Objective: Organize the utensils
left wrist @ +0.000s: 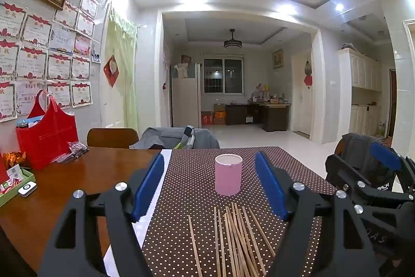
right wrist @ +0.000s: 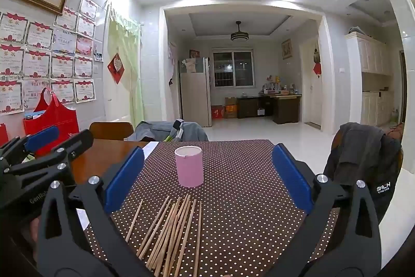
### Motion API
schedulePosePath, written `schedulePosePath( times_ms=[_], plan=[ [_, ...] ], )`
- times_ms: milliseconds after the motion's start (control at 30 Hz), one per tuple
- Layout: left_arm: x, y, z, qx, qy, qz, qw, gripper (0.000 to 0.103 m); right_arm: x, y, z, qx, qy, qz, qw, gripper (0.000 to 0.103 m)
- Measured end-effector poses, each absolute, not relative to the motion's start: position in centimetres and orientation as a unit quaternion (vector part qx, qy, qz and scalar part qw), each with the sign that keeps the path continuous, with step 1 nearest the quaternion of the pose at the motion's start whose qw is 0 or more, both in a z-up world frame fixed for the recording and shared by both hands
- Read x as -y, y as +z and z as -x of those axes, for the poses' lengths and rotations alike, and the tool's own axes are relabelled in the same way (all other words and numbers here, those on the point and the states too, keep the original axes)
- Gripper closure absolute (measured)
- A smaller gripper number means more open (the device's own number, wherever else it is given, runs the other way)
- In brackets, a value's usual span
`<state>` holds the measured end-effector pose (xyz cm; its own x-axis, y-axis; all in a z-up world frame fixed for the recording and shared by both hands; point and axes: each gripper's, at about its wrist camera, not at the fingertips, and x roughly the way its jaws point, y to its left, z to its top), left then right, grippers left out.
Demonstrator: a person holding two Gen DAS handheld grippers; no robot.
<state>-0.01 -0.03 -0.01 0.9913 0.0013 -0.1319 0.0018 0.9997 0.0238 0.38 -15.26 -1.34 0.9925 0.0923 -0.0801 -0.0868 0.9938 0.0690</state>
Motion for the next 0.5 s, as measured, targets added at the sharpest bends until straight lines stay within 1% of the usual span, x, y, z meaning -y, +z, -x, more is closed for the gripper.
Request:
schedulePosePath(
  times_ms=[500],
  plan=[
    [0.09, -0.04, 0.02, -0.065, -0.002, -0.012, 0.998, 0.031, 15.28, -1.27, -0.49, -0.043, 0.045, -0.036, 0.997, 0.006]
  ],
)
